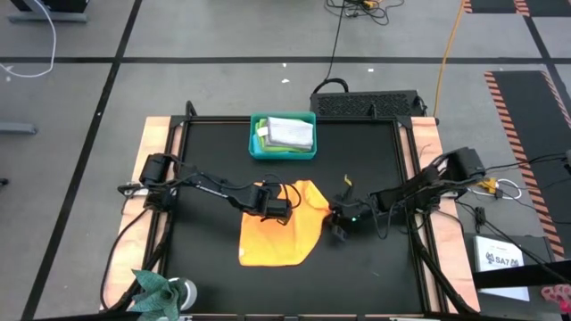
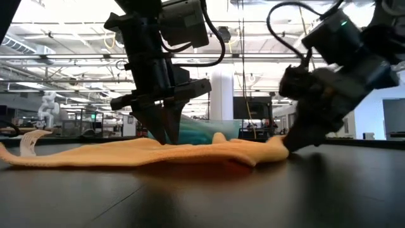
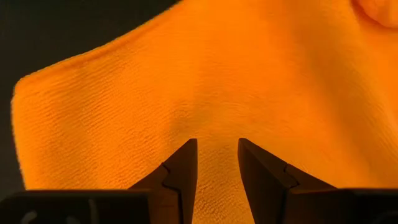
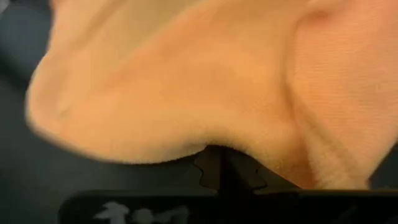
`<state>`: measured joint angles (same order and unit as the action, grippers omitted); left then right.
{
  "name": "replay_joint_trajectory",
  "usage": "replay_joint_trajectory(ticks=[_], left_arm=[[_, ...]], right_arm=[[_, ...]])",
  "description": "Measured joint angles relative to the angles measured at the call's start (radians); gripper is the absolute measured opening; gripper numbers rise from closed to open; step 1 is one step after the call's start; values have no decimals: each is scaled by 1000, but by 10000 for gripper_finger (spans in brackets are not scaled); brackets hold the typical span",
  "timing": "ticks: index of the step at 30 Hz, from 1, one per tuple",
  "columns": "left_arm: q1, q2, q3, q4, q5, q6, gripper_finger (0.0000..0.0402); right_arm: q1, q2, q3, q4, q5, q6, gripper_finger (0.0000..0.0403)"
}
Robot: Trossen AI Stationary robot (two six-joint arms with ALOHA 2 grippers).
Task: Fold microfiber towels
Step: Fold the orange microfiber towel
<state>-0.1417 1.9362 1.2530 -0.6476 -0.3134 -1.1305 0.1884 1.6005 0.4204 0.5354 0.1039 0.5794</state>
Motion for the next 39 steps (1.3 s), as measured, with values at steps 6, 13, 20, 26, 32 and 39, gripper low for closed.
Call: replay_joint_trajectory(ticks=[6, 13, 20, 26, 32, 39], left_arm=[[0, 0, 0, -2, 1, 0, 117], [-9, 0, 0, 32, 5, -5, 117], [-18, 5, 0, 81, -1, -23, 117], [-17, 6, 0, 183, -18, -22, 117], [-31, 6, 0, 391, -14, 54, 117], [-63, 6, 0, 460, -33, 57, 117]], right_arm=[[-80, 31, -2, 141, 21, -22, 0], [-129, 29, -3, 250, 8, -28, 0], [-137, 28, 19, 278, 2, -53, 0], [-137, 27, 79, 218, -3, -112, 0], [-137, 27, 93, 185, -24, -124, 0], [-136, 27, 93, 179, -27, -124, 0]])
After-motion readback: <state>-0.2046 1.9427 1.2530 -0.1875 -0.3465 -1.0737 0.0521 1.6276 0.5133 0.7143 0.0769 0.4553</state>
